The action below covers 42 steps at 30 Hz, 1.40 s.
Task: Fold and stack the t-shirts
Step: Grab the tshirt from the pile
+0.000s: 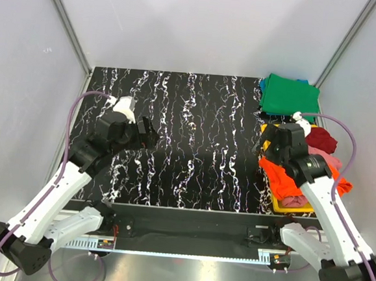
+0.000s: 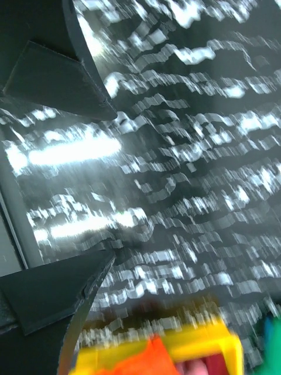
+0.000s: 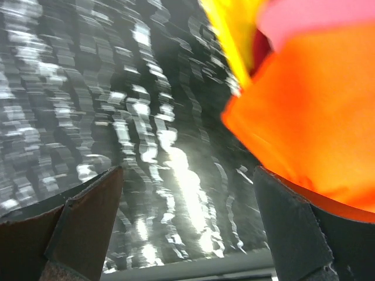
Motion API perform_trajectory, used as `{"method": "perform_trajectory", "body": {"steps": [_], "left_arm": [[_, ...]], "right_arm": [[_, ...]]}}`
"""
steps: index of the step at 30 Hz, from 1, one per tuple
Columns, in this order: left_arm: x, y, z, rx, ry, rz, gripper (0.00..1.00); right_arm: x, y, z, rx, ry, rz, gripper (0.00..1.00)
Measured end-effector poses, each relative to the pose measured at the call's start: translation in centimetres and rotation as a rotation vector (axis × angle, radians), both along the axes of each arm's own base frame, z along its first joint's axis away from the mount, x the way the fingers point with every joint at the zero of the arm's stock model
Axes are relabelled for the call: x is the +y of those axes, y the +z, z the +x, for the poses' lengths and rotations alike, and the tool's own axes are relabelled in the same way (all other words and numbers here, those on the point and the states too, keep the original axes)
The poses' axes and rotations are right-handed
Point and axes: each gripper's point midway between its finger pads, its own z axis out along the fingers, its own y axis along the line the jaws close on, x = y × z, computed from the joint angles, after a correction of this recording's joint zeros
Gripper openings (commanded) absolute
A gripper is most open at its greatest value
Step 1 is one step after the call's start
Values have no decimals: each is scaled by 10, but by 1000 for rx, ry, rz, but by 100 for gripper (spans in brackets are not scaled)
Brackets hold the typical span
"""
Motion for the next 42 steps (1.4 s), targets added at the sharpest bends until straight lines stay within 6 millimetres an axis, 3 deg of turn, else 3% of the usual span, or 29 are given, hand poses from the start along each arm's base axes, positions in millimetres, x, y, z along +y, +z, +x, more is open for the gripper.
{"method": "perform_trajectory", "body": {"steps": [3, 9, 17, 20, 23, 26, 27, 28, 29, 33, 36, 39, 42], "left_arm": [[17, -19, -11, 56, 34, 75, 99], [42, -37, -32, 80, 62, 163, 99], [61, -31, -44, 40, 103, 191, 99], [64, -31, -43, 33, 116, 200, 99], [65, -32, -43, 35, 120, 208, 99], [66, -36, -43, 41, 123, 216, 99], [67, -36, -43, 42, 125, 218, 99], [67, -37, -43, 43, 126, 219, 99], [68, -37, -43, 42, 128, 220, 99], [69, -36, -43, 38, 134, 222, 99], [70, -35, -43, 33, 138, 221, 99], [71, -33, -43, 24, 143, 219, 99], [73, -31, -43, 12, 152, 218, 99]], "right_arm": [[-6, -35, 1, 128, -51, -52, 100], [-16, -104, 8, 395, -95, -204, 97], [-30, -120, 25, 455, -141, -333, 78], [-35, -126, 25, 474, -149, -366, 75], [-38, -130, 26, 490, -149, -380, 60], [-42, -131, 27, 495, -149, -391, 37], [-43, -131, 28, 495, -147, -394, 28], [-44, -131, 28, 494, -147, -395, 7], [-46, -131, 29, 495, -142, -400, 0], [-48, -125, 34, 483, -147, -391, 0], [-45, -105, 46, 442, -139, -371, 0], [-31, -60, 71, 346, -115, -301, 0], [-2, 12, 103, 177, -42, -180, 0]]}}
